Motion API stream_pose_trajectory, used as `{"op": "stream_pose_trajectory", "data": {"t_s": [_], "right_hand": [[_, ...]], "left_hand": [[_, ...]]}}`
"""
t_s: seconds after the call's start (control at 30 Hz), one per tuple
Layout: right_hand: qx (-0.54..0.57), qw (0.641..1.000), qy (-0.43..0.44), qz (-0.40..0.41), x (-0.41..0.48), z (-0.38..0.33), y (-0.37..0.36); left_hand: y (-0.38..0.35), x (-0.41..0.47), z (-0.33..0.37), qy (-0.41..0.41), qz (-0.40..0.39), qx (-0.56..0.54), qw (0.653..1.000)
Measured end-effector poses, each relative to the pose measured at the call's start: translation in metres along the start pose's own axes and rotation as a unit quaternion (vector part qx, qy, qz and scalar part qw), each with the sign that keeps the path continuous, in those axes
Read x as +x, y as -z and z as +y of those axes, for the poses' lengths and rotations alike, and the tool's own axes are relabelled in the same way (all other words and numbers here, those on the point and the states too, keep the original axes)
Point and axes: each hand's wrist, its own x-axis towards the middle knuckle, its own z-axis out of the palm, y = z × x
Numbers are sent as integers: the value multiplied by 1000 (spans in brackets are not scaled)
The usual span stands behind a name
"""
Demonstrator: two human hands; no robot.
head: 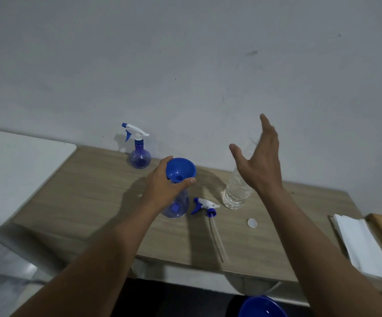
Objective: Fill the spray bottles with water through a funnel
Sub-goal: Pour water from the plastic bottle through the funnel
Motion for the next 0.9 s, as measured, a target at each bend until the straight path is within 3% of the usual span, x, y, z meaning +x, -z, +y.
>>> {"op": "stream_pose_trajectory", "data": {"t_s": [0.3,0.53,0.6,0.73,0.9], "right_hand": [[-51,981,84,-166,-3,-46,-45],[-84,925,25,-369,-9,-56,-81],[-94,918,19,-384,-11,-55,-89],[-105,916,25,-386,-7,-58,-94],[-102,907,24,-408,2,-62,-96]], "left_hand": [[1,-4,-4,-7,-22,10,1000],[-3,-7,-49,51,33,-5,998],[-6,-5,-63,68,33,14,997],[-11,0,-73,90,-48,56,993],[-18,5,-78,67,-64,54,994]]}}
